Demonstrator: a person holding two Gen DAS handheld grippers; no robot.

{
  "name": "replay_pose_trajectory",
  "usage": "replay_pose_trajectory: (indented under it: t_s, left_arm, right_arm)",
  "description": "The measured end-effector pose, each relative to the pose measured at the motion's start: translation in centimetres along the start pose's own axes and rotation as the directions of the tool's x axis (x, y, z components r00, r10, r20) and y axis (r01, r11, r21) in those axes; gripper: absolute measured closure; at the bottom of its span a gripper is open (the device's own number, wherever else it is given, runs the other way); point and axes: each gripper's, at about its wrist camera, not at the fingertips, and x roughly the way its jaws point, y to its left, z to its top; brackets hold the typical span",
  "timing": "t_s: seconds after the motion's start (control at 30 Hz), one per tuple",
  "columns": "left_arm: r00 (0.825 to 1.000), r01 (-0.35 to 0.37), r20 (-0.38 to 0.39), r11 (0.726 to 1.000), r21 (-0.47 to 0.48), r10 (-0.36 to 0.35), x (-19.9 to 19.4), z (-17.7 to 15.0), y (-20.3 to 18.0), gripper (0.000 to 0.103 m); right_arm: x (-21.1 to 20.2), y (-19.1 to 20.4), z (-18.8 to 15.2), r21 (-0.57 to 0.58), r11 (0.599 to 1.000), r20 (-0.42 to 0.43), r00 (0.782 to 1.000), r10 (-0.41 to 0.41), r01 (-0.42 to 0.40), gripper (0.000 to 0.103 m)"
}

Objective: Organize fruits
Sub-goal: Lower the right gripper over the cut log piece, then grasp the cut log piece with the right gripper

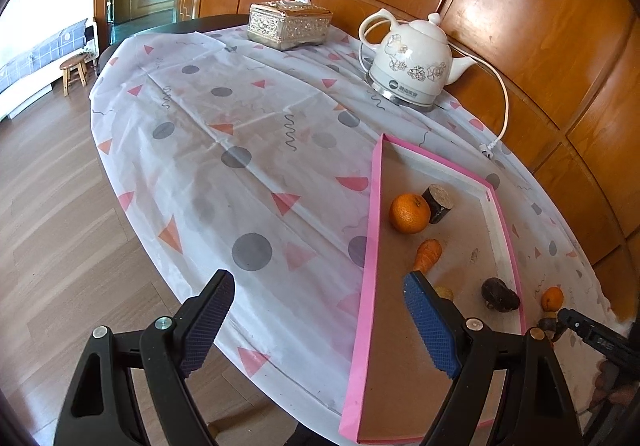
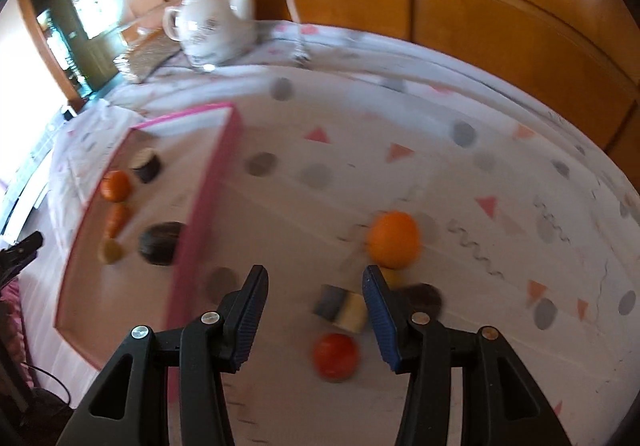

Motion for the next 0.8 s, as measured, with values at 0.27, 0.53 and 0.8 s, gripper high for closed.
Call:
replay_pose_trajectory:
  t_s: [0.27, 0.53, 0.8]
  left_arm:
    - [1.000, -0.003, -0.010, 1.000, 0.004, 0.003, 0.1, 0.1, -0.1, 0.016]
    - [0.999, 0.003, -0.032, 1.000, 0.015, -0.002, 0.8, -0.2, -0.7, 0.016]
    - [1.000, 0.006, -0.028, 1.000, 0.000, -0.006, 0.7, -0.1, -0.4, 0.016]
  right_arm:
    - [2.4, -0.8, 0.1, -0.029, 0.999, -0.057, 0.998, -0.033, 0.031, 0.053]
    - [2.4, -1.1, -0.7, -0.073, 0.997, -0.048, 0.998, -0.029, 0.026, 0.053]
    - [2.3, 1.0, -1.5, -0.187, 0.982, -0.066, 0.998, -0.012, -0.001, 0.053]
